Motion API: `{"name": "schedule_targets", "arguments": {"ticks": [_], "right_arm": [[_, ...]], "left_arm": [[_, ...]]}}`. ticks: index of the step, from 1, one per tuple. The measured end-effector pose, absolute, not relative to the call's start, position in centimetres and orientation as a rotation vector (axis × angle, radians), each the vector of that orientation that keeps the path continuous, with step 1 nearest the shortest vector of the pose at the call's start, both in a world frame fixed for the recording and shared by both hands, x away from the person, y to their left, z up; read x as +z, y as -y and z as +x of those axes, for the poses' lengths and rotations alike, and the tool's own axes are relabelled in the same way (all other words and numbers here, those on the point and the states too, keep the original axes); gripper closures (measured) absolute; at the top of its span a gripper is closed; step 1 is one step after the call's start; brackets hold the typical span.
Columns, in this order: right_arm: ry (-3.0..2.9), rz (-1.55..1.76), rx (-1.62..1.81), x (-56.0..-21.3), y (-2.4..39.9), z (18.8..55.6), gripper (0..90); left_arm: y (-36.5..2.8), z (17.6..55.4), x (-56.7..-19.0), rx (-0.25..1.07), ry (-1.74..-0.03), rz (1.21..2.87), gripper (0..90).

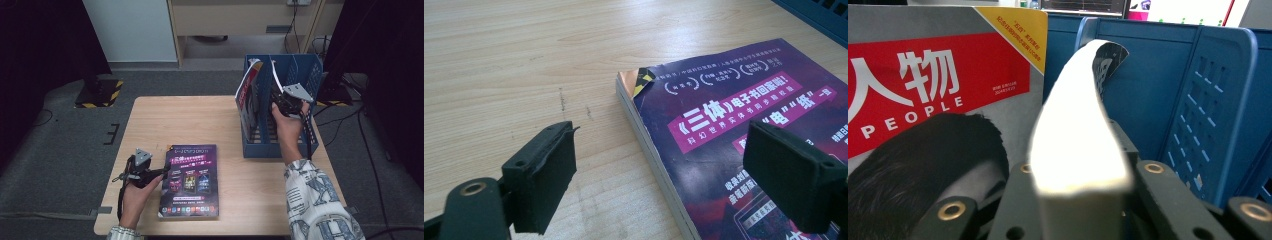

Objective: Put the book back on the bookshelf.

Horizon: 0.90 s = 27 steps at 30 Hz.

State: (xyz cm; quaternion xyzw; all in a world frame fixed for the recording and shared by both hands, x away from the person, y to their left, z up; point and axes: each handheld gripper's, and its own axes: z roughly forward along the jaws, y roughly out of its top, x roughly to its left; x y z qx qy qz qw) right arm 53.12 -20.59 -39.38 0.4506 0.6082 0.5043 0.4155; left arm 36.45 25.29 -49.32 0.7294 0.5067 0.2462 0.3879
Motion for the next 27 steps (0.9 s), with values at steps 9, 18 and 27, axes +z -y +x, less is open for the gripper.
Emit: {"name": "schedule_targets", "arguments": {"ticks": [9, 18, 27], "right_arm": [[-1.557, 1.154, 1.293, -39.2, 20.6, 52.8, 47.2], [-1.597, 1.18, 1.332, -38.8, 20.4, 52.1, 30.0], [-1.633, 1.176, 1.367, -39.3, 20.8, 50.5, 20.7]], "left_arm": [[-25.2, 36.5, -49.3, 0.628, -1.286, 1.86, 13.3], [-25.2, 36.5, -49.3, 0.629, -1.286, 1.861, 13.3], [-25.1, 36.4, -49.3, 0.629, -1.285, 1.864, 13.2]]}}
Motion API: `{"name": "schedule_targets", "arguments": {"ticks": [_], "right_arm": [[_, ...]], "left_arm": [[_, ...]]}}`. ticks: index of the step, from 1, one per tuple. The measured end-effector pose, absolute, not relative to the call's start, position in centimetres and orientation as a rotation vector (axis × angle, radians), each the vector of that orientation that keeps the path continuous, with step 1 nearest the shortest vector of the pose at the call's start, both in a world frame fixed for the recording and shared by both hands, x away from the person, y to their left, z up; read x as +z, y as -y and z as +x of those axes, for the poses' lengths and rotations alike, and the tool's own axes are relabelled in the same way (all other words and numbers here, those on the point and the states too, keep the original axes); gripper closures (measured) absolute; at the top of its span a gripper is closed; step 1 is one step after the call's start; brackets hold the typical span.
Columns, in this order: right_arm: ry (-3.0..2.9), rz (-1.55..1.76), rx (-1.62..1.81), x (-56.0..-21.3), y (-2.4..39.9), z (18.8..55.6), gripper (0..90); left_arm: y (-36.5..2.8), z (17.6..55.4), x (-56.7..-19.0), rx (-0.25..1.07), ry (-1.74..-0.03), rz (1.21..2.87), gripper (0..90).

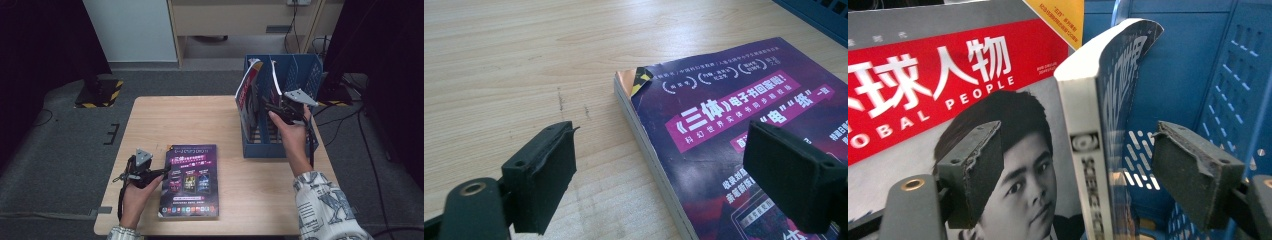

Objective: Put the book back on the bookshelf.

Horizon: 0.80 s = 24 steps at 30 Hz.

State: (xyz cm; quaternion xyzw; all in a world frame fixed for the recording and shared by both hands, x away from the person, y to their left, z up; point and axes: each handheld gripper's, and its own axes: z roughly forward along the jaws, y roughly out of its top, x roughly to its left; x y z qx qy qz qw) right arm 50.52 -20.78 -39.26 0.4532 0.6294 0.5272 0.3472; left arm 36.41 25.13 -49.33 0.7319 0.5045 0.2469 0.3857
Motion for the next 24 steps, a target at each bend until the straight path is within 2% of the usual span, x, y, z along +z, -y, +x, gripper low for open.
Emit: {"name": "schedule_targets", "arguments": {"ticks": [6, 24], "right_arm": [[-1.661, 1.17, 1.388, -39.3, 21.2, 49.2, 16.7], [-1.704, 1.16, 1.45, -41.2, 22.8, 44.3, 13.1]], "left_arm": [[-25.2, 36.6, -49.4, 0.623, -1.288, 1.864, 13.1], [-25.0, 36.6, -49.6, 0.628, -1.287, 1.881, 12.5]]}}
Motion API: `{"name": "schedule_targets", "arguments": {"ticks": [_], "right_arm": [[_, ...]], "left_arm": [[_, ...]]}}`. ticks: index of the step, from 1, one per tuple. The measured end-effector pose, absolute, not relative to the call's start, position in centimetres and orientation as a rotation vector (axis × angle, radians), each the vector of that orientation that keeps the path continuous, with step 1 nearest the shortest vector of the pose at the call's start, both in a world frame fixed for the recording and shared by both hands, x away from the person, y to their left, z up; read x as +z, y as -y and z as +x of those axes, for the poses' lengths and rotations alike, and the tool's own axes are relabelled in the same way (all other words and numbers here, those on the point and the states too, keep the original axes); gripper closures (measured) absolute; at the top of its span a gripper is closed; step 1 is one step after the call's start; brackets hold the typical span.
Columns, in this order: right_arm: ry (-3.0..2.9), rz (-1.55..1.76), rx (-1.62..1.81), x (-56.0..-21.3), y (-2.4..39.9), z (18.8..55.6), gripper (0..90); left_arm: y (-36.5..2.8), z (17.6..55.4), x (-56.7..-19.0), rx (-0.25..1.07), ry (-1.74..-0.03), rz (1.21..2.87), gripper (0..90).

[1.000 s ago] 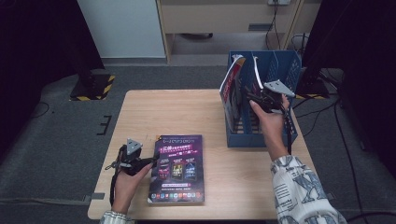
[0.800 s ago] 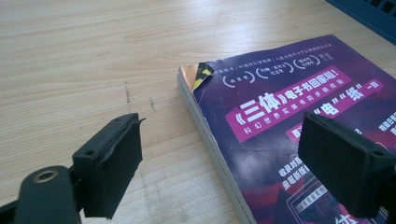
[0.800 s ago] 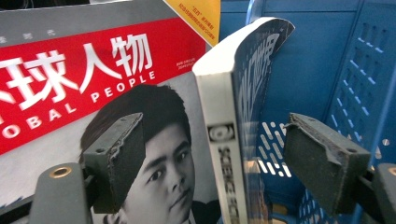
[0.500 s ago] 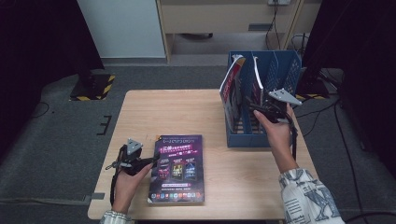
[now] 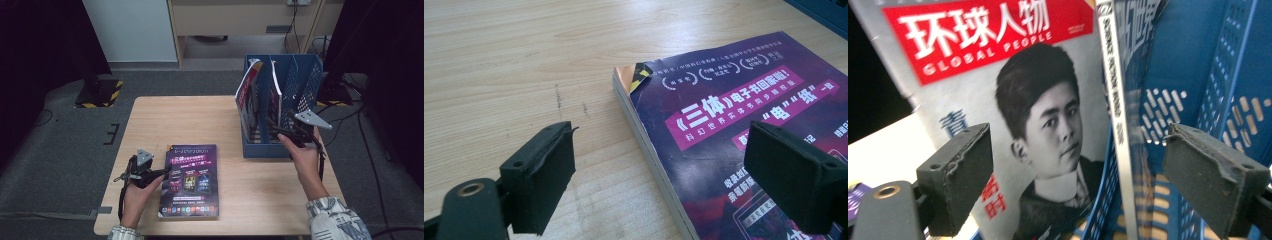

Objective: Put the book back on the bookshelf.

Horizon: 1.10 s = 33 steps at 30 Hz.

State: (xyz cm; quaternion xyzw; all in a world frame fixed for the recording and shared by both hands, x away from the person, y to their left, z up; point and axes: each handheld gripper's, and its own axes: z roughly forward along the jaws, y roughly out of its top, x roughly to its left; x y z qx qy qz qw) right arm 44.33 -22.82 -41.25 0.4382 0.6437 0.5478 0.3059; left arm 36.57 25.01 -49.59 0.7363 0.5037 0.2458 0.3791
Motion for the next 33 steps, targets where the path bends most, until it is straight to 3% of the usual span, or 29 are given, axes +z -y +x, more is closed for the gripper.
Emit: {"name": "schedule_targets", "arguments": {"ticks": [18, 33], "right_arm": [[-1.725, 1.142, 1.471, -43.4, 22.5, 39.4, 13.2], [-1.936, 0.938, 1.423, -45.6, 17.6, 37.0, 47.3]], "left_arm": [[-24.6, 36.4, -49.5, 0.613, -1.275, 1.878, 13.3], [-23.7, 36.3, -49.9, 0.557, -1.241, 1.917, 37.9]]}}
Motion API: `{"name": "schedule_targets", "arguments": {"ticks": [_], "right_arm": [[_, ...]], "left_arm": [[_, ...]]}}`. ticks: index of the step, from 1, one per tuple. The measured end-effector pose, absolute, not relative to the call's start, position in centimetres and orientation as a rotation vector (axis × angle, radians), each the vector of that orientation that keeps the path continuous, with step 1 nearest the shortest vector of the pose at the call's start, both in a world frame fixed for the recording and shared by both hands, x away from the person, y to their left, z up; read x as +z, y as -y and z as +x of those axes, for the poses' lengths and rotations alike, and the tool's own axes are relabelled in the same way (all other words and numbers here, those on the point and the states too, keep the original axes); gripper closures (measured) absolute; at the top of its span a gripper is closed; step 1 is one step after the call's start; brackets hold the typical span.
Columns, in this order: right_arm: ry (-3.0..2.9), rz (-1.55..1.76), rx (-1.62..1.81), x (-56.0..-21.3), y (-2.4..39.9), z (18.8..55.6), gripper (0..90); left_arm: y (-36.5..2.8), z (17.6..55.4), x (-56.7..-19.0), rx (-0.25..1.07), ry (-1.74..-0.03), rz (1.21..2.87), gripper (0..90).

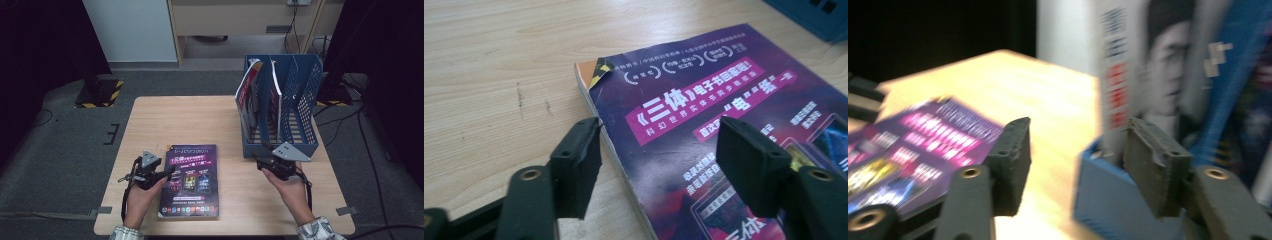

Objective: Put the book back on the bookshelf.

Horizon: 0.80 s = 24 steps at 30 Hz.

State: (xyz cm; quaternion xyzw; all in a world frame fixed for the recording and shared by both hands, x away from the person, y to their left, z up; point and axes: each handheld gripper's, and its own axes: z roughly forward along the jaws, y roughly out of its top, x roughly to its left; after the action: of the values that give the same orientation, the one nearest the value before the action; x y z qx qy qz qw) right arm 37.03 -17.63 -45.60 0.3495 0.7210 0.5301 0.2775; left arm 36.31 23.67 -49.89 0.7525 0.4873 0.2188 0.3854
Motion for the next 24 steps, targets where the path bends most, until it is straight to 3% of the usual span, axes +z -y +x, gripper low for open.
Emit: {"name": "schedule_targets", "arguments": {"ticks": [1, 4, 9, 16, 24], "right_arm": [[-1.936, 0.938, 1.423, -45.6, 17.6, 37.0, 47.3], [-2.015, 0.845, 1.368, -46.3, 15.7, 36.5, 60.3], [-2.092, 0.848, 1.358, -47.3, 14.3, 36.6, 63.3], [-2.14, 0.844, 1.35, -48.0, 13.3, 36.8, 59.1], [-2.174, 0.873, 1.339, -48.6, 13.3, 37.1, 54.8]], "left_arm": [[-23.7, 36.3, -49.9, 0.557, -1.241, 1.917, 38.4], [-23.9, 36.5, -49.9, 0.619, -1.268, 1.902, 41.8], [-24.1, 36.8, -50.4, 0.577, -1.282, 1.905, 41.9], [-23.9, 37.4, -51.3, 0.506, -1.291, 1.91, 29.5], [-23.7, 37.7, -51.7, 0.448, -1.272, 1.929, 37.4]]}}
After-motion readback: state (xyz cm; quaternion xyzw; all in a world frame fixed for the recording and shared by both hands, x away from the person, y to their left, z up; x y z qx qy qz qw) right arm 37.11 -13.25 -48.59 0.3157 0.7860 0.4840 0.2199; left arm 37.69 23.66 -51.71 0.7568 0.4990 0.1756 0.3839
